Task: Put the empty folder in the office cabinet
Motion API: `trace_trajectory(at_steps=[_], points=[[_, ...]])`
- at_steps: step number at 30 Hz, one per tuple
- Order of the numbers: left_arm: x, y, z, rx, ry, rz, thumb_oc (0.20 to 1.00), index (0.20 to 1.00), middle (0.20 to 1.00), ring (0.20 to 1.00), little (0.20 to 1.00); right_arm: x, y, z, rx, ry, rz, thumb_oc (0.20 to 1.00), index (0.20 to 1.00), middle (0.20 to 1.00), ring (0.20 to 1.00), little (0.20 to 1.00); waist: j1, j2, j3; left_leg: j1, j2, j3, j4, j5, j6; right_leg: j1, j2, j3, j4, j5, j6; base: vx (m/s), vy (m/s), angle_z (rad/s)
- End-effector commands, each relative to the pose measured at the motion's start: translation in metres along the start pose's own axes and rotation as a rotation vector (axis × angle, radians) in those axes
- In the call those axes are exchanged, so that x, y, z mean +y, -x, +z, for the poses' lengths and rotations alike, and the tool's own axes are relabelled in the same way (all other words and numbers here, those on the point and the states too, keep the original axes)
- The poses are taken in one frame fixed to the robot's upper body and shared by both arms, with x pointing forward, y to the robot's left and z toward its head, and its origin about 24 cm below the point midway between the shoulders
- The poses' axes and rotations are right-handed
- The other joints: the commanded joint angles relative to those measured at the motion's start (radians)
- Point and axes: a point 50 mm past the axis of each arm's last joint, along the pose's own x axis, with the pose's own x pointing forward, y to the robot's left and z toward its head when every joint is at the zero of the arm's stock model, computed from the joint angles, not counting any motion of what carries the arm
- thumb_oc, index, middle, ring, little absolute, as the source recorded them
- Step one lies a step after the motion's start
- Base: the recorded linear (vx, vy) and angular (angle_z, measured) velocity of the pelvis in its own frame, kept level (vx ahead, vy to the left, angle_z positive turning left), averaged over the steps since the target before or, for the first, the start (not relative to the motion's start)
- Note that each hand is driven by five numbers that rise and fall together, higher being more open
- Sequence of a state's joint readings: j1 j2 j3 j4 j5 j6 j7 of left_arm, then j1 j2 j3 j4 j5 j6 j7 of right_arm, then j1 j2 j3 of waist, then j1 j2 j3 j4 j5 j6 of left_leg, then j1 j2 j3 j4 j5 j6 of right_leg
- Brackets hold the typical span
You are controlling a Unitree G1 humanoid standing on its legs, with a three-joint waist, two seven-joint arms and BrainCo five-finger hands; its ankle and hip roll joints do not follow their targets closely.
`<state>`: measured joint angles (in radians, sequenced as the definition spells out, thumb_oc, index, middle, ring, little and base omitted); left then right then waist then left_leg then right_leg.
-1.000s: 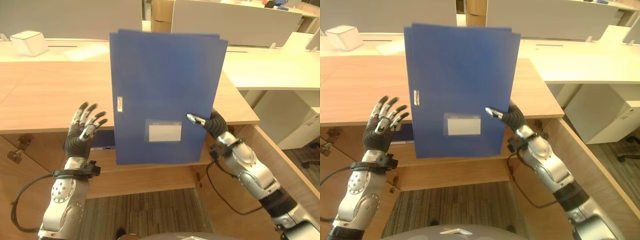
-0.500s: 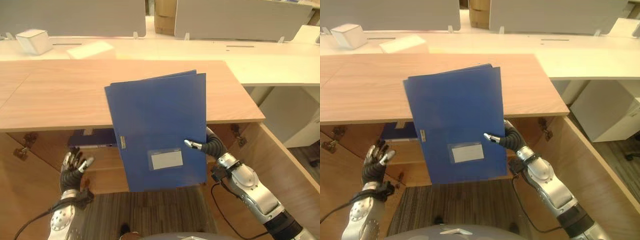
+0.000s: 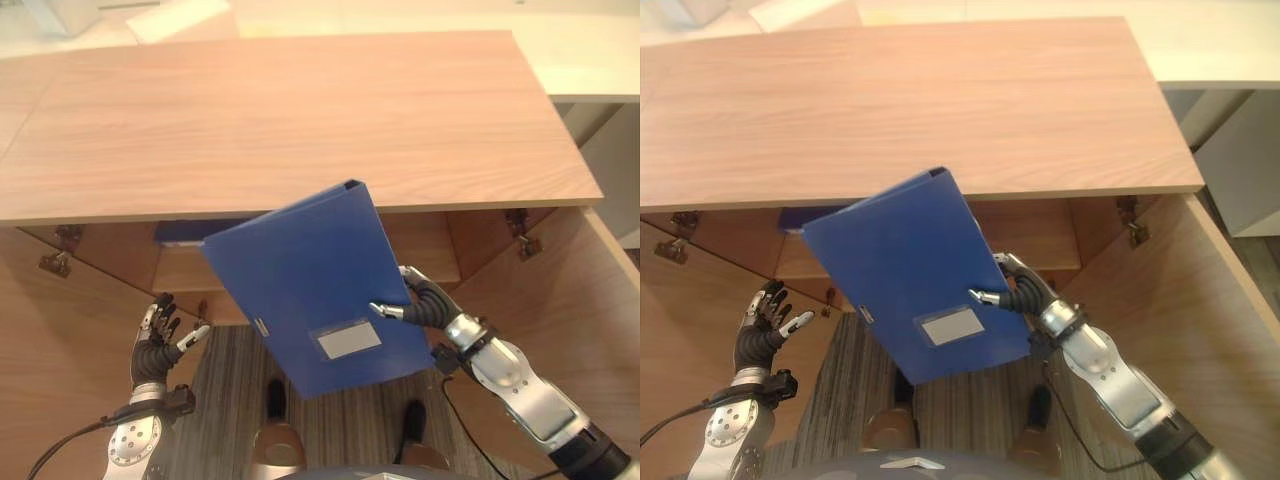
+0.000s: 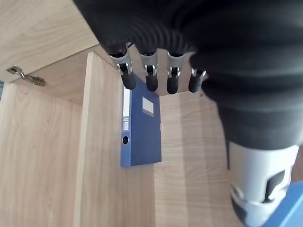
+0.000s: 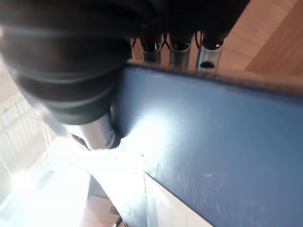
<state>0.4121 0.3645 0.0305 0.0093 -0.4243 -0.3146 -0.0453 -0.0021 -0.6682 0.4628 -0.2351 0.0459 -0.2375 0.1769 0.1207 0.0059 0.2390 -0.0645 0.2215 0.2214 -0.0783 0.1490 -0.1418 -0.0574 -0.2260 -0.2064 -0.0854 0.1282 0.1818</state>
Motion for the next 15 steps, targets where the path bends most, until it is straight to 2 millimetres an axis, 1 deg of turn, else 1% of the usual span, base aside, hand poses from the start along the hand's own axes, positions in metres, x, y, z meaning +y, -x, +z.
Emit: trace_trajectory(at_steps=[1,2,3,6,7,8,9,12,13,15], points=[[0.006,-0.009,0.025,-0.144,-0.168,-0.023,1.000,1.000,1.000,1.000,1.000,-0.010,-0.004,0.049,-0.280,0.322,-0.022,0.200,0.200,0.200,0.200,0.200,0.018,-0.023,0.004,0.005,-0.020,-0.070,-0.009,-0.063,0.002,0.022,-0.055,-0.011,0.042,-0.039,0.025,-0.16,-0.050,0.01],[0.003,-0.009,0.020,-0.135,-0.189,-0.029,1.000,1.000,1.000,1.000,1.000,-0.007,-0.003,0.046,-0.272,0.353,0.004,0.200,0.200,0.200,0.200,0.200,0.016,-0.017,0.020,0.001,-0.017,-0.072,-0.008,-0.058,0.001,0.014,-0.056,-0.009,0.051,-0.040,0.026,-0.17,-0.029,0.06],[0.002,-0.011,0.018,-0.129,-0.199,-0.039,1.000,1.000,1.000,1.000,1.000,-0.006,-0.003,0.048,-0.285,0.383,0.022,0.200,0.200,0.200,0.200,0.200,0.015,-0.011,0.037,-0.004,-0.017,-0.073,-0.007,-0.054,0.001,0.003,-0.056,-0.008,0.059,-0.038,0.027,-0.14,-0.009,0.11],[0.000,-0.015,0.019,-0.130,-0.250,-0.064,1.000,1.000,1.000,1.000,1.000,-0.002,-0.006,0.051,-0.308,0.464,0.079,0.200,0.200,0.200,0.200,0.200,0.020,0.009,0.087,-0.025,-0.012,-0.074,-0.004,-0.040,-0.003,-0.035,-0.058,0.000,0.078,-0.033,0.029,-0.14,-0.004,0.02],[-0.001,-0.015,0.019,-0.132,-0.249,-0.062,1.000,1.000,1.000,1.000,1.000,-0.002,-0.007,0.051,-0.310,0.468,0.078,0.200,0.200,0.200,0.200,0.200,0.018,0.010,0.089,-0.026,-0.012,-0.074,-0.004,-0.039,-0.003,-0.038,-0.057,0.001,0.081,-0.034,0.028,-0.15,0.001,-0.06],[-0.003,-0.016,0.016,-0.130,-0.277,-0.073,1.000,1.000,1.000,1.000,1.000,0.002,-0.012,0.051,-0.324,0.522,0.139,0.200,0.200,0.200,0.200,0.200,0.020,0.022,0.120,-0.047,-0.006,-0.072,-0.001,-0.027,-0.006,-0.073,-0.059,0.007,0.100,-0.032,0.028,-0.17,0.016,-0.05],[-0.005,-0.016,0.014,-0.122,-0.279,-0.085,1.000,1.000,1.000,1.000,1.000,0.004,-0.013,0.053,-0.338,0.539,0.166,0.200,0.200,0.200,0.200,0.200,0.022,0.030,0.139,-0.059,-0.004,-0.074,0.000,-0.021,-0.006,-0.092,-0.059,0.011,0.110,-0.030,0.028,-0.22,0.016,-0.06],[-0.007,-0.016,0.012,-0.110,-0.282,-0.091,1.000,1.000,1.000,1.000,1.000,0.007,-0.017,0.056,-0.356,0.533,0.194,0.200,0.200,0.200,0.200,0.200,0.022,0.038,0.162,-0.086,0.001,-0.069,0.001,-0.008,-0.008,-0.128,-0.060,0.014,0.127,-0.028,0.028,-0.11,0.001,-0.05],[-0.007,-0.013,0.002,-0.067,-0.273,-0.088,1.000,1.000,1.000,1.000,1.000,0.010,-0.021,0.055,-0.356,0.498,0.211,0.200,0.200,0.200,0.200,0.200,0.026,0.045,0.181,-0.110,0.006,-0.069,0.001,0.005,-0.011,-0.157,-0.064,0.012,0.138,-0.027,0.029,-0.16,-0.007,-0.07],[-0.007,-0.010,-0.009,-0.015,-0.269,-0.079,1.000,1.000,1.000,1.000,1.000,0.011,-0.024,0.054,-0.346,0.462,0.216,0.200,0.200,0.200,0.200,0.200,0.026,0.050,0.193,-0.133,0.008,-0.069,-0.001,0.012,-0.013,-0.181,-0.064,0.012,0.145,-0.025,0.028,-0.11,0.009,0.01]])
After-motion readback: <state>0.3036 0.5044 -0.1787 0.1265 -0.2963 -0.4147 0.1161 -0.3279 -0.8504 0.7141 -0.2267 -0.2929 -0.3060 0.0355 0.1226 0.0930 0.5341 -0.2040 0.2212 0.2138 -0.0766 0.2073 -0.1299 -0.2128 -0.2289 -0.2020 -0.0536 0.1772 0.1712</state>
